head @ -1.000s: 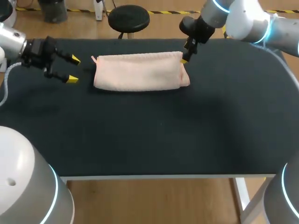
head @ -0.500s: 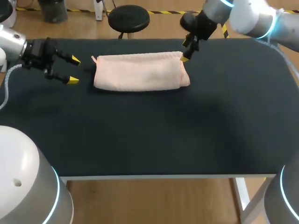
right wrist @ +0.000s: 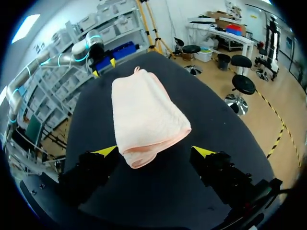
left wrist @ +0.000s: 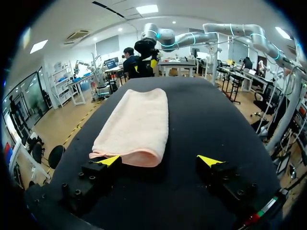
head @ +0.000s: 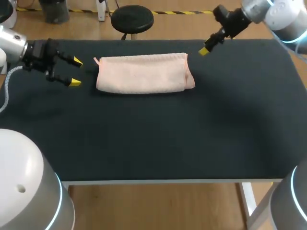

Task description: Fold the towel

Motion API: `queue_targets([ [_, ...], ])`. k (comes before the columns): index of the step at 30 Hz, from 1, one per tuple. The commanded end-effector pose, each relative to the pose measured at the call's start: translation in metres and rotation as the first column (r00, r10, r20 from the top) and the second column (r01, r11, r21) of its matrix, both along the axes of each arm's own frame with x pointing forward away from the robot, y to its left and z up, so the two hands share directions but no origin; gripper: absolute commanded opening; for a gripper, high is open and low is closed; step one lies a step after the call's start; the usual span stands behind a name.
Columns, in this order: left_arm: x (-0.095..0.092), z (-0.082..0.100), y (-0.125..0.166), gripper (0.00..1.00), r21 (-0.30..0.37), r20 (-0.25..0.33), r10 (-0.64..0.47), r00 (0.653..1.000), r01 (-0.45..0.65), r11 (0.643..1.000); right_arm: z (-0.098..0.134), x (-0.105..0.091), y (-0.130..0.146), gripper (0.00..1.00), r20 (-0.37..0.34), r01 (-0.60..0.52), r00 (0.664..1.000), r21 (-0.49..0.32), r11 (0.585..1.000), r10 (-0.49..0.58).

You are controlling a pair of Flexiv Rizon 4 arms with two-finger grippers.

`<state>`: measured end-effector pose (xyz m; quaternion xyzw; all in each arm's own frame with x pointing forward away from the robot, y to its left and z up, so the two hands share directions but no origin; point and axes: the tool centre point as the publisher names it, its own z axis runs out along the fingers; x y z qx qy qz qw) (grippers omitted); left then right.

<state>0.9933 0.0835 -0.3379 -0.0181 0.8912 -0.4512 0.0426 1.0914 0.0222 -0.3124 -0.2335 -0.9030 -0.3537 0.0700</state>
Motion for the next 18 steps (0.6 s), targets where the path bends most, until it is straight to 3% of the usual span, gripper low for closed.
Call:
queue_targets([
  [1, 0.000, 0.000, 0.000, 1.00, 0.000, 0.001, 0.000, 1.000, 0.000, 1.000, 0.001, -0.010, -0.013, 1.00, -0.001, 0.061, 0.998, 0.071, 0.996, -0.061],
  [9, 0.000, 0.000, 0.000, 1.00, 0.000, 0.001, 0.000, 1.000, 0.000, 1.000, -0.002, -0.011, -0.021, 1.00, -0.133, 0.210, 0.973, 0.151, 0.966, -0.191],
  [18, 0.000, 0.000, 0.000, 1.00, 0.000, 0.001, 0.000, 1.000, 0.000, 1.000, -0.014, -0.017, -0.020, 1.00, -0.302, 0.361, 0.909, 0.219, 0.906, -0.289],
])
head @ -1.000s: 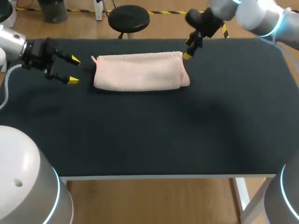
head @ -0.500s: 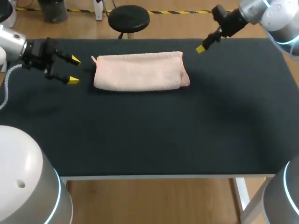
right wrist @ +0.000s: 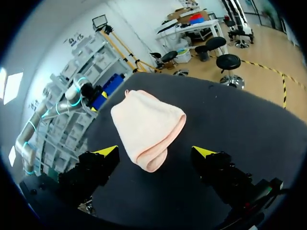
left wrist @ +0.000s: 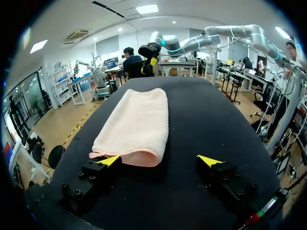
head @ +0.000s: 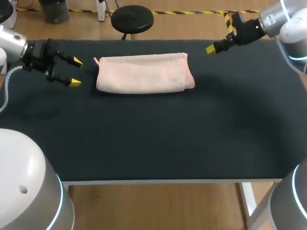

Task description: Fold the towel

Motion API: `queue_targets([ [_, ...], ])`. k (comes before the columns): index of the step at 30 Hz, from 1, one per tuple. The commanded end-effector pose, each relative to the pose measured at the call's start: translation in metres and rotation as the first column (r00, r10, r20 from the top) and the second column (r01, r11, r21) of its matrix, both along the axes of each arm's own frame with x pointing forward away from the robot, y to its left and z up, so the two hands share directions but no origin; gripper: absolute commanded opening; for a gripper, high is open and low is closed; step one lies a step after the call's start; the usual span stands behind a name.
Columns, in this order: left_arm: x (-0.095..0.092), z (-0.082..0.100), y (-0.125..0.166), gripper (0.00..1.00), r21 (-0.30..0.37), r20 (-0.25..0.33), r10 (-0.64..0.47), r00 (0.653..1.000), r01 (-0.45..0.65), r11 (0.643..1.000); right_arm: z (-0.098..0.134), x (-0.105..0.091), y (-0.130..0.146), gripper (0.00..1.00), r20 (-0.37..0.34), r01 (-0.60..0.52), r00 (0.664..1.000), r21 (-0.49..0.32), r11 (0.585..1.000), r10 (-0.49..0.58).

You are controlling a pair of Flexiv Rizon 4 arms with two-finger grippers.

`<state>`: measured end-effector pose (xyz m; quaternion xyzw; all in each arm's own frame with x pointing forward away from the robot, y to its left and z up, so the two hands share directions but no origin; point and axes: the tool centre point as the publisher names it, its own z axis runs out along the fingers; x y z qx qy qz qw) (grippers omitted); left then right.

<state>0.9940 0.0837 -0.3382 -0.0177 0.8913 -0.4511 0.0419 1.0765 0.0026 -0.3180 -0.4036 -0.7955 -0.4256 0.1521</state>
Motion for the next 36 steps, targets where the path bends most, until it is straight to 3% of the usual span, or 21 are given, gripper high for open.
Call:
queue_targets([
  [1, -0.001, 0.000, 0.000, 1.00, 0.000, 0.002, 0.001, 1.000, -0.001, 1.000, -0.010, -0.003, -0.001, 1.00, -0.012, 0.035, 0.999, 0.058, 0.998, -0.034],
  [18, -0.001, 0.000, 0.000, 1.00, 0.000, 0.002, 0.001, 1.000, -0.001, 1.000, -0.050, -0.015, 0.032, 1.00, -0.101, -0.037, 0.994, 0.112, 0.993, 0.048],
  [36, -0.001, 0.000, 0.000, 1.00, 0.000, 0.002, 0.001, 1.000, -0.001, 1.000, -0.091, 0.004, 0.059, 1.00, -0.199, -0.012, 0.979, 0.147, 0.989, 0.041],
])
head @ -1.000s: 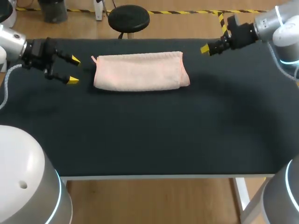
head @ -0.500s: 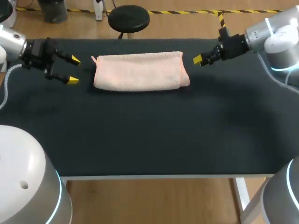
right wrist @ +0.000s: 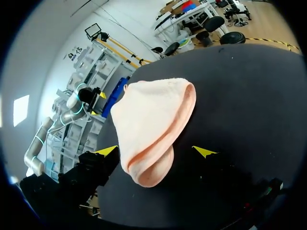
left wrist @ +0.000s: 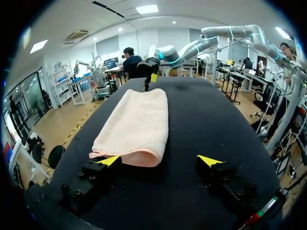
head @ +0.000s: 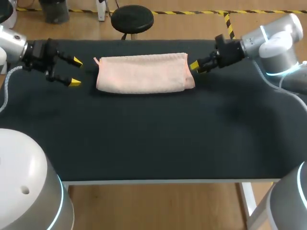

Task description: Fold the towel

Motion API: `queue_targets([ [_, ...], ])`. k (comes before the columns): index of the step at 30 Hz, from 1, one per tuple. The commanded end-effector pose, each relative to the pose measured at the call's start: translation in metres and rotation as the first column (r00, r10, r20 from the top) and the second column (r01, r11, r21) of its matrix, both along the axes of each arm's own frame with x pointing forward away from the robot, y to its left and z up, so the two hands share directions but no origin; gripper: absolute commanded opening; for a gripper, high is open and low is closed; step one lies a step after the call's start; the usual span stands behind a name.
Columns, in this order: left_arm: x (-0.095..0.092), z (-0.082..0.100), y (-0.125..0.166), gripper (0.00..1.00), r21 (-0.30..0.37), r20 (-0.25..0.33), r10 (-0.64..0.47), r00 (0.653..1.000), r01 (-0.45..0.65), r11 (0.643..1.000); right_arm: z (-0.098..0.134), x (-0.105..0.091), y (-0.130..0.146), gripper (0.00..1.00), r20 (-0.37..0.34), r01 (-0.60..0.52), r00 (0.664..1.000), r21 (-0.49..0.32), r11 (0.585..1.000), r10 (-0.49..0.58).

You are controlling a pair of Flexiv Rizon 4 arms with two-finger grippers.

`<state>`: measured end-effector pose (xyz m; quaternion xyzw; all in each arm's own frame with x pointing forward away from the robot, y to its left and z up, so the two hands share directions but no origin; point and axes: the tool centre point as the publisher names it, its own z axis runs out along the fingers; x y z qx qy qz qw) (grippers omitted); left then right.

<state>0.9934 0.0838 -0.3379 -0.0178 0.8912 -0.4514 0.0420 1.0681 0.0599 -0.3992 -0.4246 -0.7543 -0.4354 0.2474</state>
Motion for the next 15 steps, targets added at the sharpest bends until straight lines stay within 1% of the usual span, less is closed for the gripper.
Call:
queue_targets([
  [1, 0.000, 0.000, 0.000, 1.00, 0.001, 0.002, 0.001, 1.000, -0.001, 1.000, -0.010, 0.013, 0.002, 1.00, -0.033, -0.009, 0.999, 0.023, 1.000, 0.010],
  [5, 0.000, 0.000, 0.000, 1.00, 0.001, 0.002, 0.001, 1.000, -0.001, 1.000, -0.014, 0.013, 0.006, 1.00, -0.078, 0.015, 0.997, -0.005, 1.000, -0.015],
  [8, 0.000, 0.000, 0.000, 1.00, 0.001, 0.002, 0.001, 1.000, -0.001, 1.000, -0.016, 0.014, 0.009, 1.00, -0.108, 0.024, 0.994, -0.006, 1.000, -0.024],
  [15, 0.000, 0.000, 0.000, 1.00, 0.001, 0.002, 0.001, 1.000, -0.001, 1.000, -0.019, 0.014, 0.016, 1.00, -0.139, 0.040, 0.989, 0.002, 0.999, -0.039],
])
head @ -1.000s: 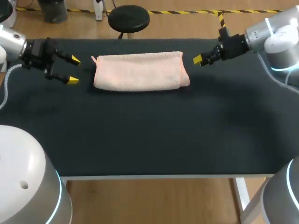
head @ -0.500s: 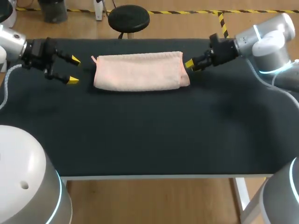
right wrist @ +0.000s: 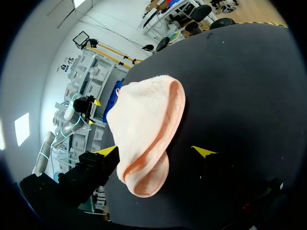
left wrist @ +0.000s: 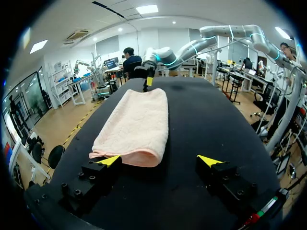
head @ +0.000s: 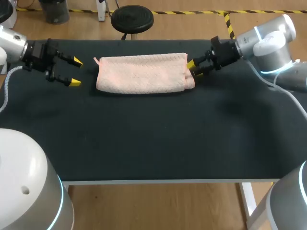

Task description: Fold the towel

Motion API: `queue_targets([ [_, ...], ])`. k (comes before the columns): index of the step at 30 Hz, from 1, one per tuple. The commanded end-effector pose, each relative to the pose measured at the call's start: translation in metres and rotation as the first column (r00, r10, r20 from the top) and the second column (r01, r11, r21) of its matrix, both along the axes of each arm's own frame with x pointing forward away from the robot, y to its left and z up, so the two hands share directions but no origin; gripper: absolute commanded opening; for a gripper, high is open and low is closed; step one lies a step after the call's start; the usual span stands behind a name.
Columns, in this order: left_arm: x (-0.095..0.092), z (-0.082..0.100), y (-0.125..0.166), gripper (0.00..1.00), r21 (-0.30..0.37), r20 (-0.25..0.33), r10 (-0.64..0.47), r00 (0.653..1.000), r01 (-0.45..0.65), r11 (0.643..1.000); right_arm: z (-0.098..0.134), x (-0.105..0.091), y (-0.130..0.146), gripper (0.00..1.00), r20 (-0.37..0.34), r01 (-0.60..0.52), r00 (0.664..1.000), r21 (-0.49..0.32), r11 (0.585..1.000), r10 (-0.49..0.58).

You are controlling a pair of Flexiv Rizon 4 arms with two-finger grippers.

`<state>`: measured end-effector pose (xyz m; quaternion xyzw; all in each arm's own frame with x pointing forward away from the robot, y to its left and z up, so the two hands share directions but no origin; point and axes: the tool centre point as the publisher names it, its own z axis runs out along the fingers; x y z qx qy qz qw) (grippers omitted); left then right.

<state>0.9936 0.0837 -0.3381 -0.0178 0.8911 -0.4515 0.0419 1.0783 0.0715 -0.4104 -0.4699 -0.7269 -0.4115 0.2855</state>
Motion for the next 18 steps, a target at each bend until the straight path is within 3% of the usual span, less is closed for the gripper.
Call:
queue_targets([
  [1, 0.000, 0.000, 0.000, 1.00, 0.001, 0.002, 0.001, 1.000, -0.001, 1.000, -0.008, 0.004, 0.006, 1.00, -0.019, -0.007, 1.000, 0.011, 1.000, 0.007],
  [10, 0.000, 0.000, 0.000, 1.00, 0.001, 0.002, 0.001, 1.000, -0.001, 1.000, -0.013, -0.005, 0.026, 1.00, -0.111, -0.007, 0.994, -0.019, 1.000, 0.005],
  [18, 0.000, 0.000, 0.000, 1.00, 0.001, 0.002, 0.001, 1.000, -0.001, 1.000, -0.018, -0.007, 0.045, 1.00, -0.131, -0.029, 0.991, -0.029, 0.999, 0.025],
])
